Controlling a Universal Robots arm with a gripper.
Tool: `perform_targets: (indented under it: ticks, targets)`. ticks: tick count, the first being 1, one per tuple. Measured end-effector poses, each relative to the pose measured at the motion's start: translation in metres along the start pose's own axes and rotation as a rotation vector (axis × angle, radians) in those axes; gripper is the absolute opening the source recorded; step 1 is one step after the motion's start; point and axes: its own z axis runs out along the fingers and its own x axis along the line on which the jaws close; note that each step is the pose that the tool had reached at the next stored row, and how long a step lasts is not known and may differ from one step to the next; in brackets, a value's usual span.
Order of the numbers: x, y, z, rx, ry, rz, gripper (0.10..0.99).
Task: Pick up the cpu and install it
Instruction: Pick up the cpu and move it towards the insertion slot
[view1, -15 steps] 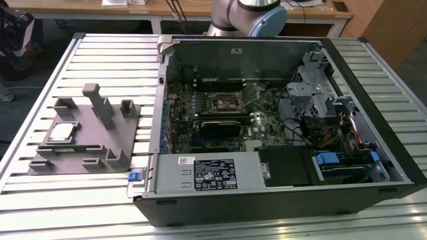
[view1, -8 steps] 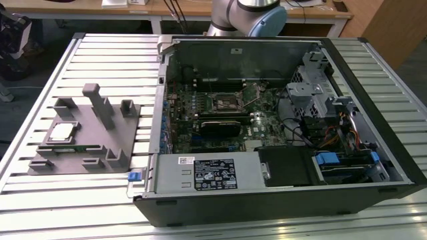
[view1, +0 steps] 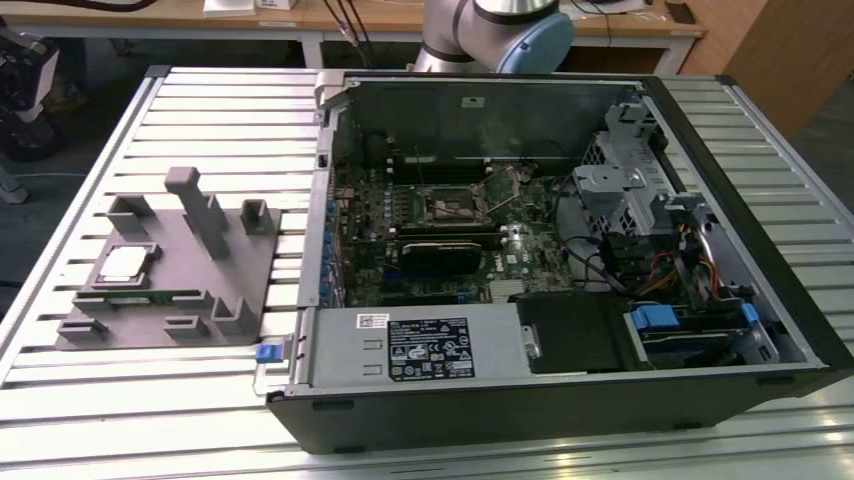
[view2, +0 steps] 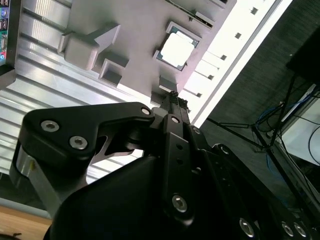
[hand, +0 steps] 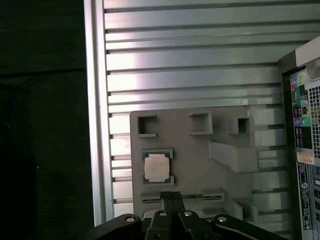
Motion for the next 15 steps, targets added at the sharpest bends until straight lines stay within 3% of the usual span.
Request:
perform_targets:
  ticks: [15]
  targets:
    - [0.0002,-0.0003,0.0074,0.005,0.0001,0.000,0.106]
